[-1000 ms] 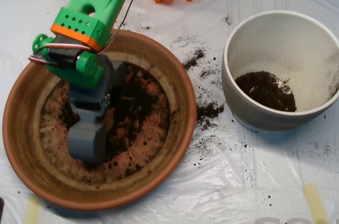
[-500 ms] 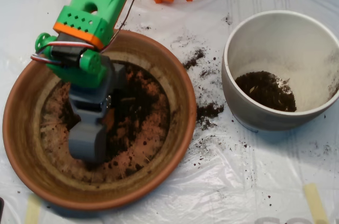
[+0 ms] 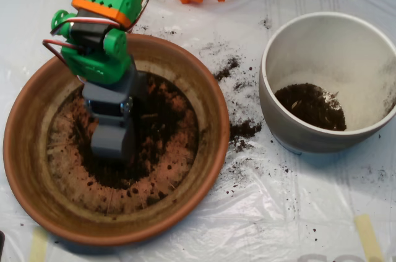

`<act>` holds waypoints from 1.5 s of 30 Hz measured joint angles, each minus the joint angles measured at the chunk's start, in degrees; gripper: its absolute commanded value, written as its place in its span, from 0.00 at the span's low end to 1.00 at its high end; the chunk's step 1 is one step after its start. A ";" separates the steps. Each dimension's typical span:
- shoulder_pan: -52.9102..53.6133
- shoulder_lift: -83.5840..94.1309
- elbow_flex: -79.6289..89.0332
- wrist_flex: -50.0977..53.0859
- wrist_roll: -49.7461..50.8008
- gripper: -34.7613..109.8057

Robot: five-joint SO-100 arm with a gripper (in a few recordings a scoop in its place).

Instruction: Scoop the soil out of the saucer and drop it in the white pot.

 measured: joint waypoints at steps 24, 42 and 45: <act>-3.96 12.57 11.60 2.37 -0.09 0.24; -15.47 20.65 -18.54 24.96 5.10 0.24; -18.81 18.37 -25.22 28.30 6.15 0.24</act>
